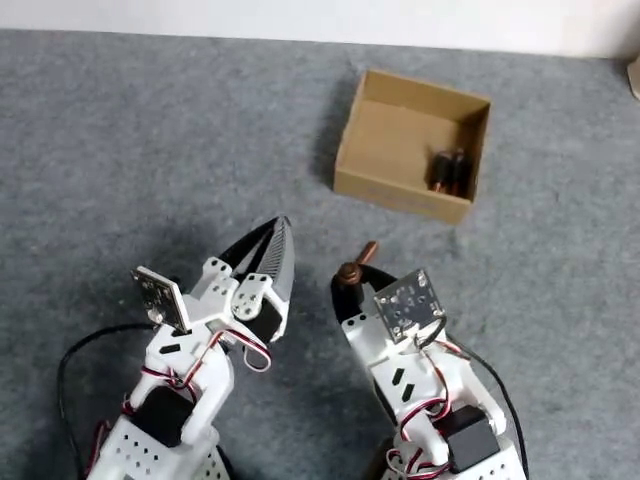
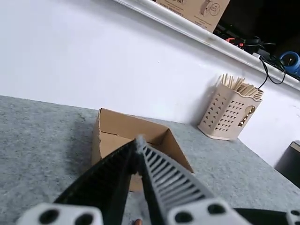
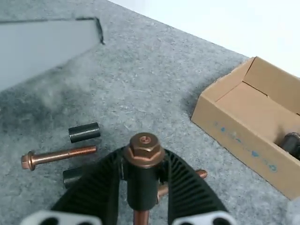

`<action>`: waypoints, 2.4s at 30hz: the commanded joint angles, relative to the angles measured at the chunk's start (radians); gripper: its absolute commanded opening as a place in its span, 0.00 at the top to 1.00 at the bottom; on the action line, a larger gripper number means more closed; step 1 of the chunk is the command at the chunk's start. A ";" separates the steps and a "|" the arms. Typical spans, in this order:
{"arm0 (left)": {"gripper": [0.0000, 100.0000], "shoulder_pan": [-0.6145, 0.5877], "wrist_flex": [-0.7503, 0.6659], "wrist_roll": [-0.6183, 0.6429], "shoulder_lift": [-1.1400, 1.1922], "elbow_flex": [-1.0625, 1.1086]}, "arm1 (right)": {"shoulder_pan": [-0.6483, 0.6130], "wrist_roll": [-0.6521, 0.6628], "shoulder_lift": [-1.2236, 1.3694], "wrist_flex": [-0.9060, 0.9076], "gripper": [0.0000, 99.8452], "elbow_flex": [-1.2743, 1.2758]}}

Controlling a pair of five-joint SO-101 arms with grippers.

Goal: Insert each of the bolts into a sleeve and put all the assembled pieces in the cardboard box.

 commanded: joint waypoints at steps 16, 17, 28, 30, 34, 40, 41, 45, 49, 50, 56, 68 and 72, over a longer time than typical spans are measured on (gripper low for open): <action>0.99 -0.015 -0.068 -0.170 0.615 -0.217 | 0.179 -0.009 -0.002 -0.136 1.00 -0.012; 0.99 -0.025 -0.068 -0.170 0.665 -0.243 | 0.188 -0.009 -0.002 -0.136 1.00 -0.013; 0.99 -0.088 -0.066 -0.169 1.081 -0.466 | 0.202 -0.006 0.438 -0.140 1.00 -0.357; 0.99 -0.090 -0.066 -0.169 1.122 -0.492 | 0.202 -0.008 0.562 -0.140 1.00 -0.461; 0.99 -0.124 -0.064 -0.169 1.179 -0.530 | 0.202 -0.008 0.803 -0.140 1.00 -0.654; 0.99 -0.150 -0.064 -0.170 1.224 -0.562 | 0.205 -0.003 1.130 -0.140 1.00 -0.911; 0.99 -0.150 -0.064 -0.172 1.227 -0.562 | 0.214 -0.003 1.178 -0.140 1.00 -0.949; 0.99 -0.151 -0.064 -0.175 1.227 -0.564 | 0.269 -0.003 1.374 -0.140 1.00 -1.093; 0.99 -0.151 -0.064 -0.175 1.227 -0.564 | 0.332 -0.003 1.570 -0.140 1.00 -1.233; 0.99 -0.151 -0.064 -0.175 1.227 -0.564 | 0.346 -0.002 1.618 -0.140 1.00 -1.270; 0.99 -0.151 -0.066 -0.176 1.230 -0.564 | 0.398 -0.002 1.883 -0.139 1.00 -1.468; 0.99 -0.151 -0.068 -0.176 1.233 -0.564 | 0.475 -0.002 2.328 -0.136 1.00 -1.879; 0.99 -0.151 -0.068 -0.176 1.233 -0.564 | 0.503 -0.002 2.466 -0.134 1.00 -2.031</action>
